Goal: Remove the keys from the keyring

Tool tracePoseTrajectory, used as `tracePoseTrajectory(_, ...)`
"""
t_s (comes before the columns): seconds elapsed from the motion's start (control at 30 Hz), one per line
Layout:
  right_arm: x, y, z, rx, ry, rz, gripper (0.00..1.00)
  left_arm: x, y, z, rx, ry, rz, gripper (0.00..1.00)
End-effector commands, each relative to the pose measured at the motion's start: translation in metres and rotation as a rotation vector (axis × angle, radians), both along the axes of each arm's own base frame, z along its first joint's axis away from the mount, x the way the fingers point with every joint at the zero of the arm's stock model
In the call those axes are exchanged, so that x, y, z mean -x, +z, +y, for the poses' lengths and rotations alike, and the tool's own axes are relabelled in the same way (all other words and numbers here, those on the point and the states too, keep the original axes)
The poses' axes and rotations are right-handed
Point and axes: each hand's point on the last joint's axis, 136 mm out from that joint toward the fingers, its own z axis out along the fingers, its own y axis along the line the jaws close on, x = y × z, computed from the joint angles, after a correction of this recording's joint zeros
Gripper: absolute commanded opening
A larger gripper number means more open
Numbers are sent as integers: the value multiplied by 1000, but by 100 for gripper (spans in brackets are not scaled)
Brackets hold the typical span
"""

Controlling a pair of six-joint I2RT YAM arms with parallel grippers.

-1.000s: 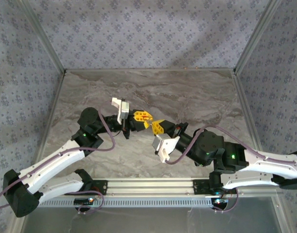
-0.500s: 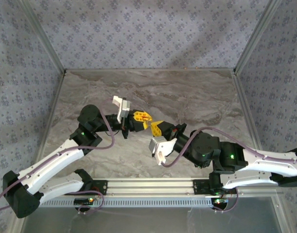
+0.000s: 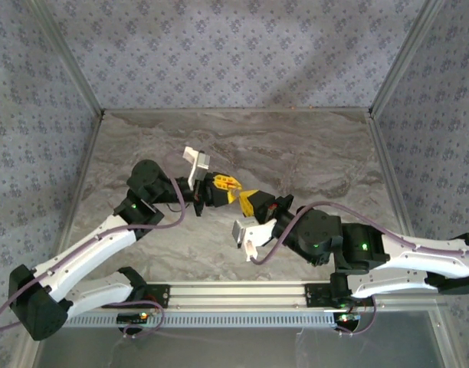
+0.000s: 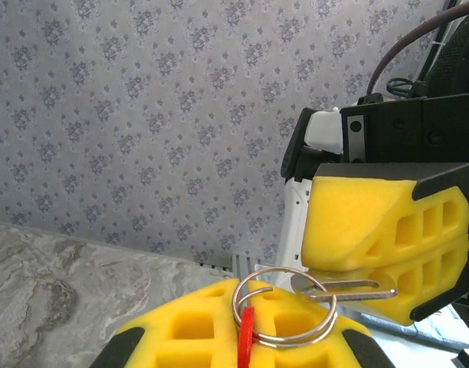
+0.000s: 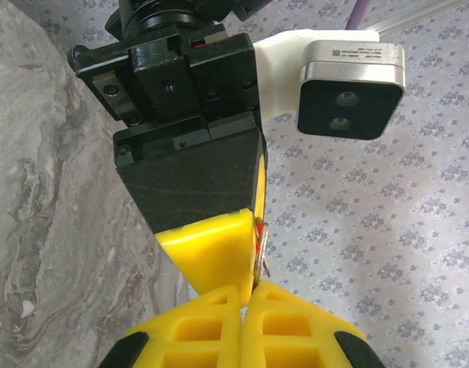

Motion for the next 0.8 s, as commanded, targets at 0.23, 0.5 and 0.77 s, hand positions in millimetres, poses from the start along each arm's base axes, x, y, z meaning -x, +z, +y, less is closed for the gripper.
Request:
tracePoseTrajectory(0.23,31,-82,25,389,249,36,0,-12,63,20,135,126,-81,0)
tracePoseTrajectory(0.5,20,-84,11,396,194,48,0,-4,66,32,153,133,-92,0)
tracePoseTrajectory(0.77,17,-99,4,496,163,1,0,-4,71,30,148,92,-70,0)
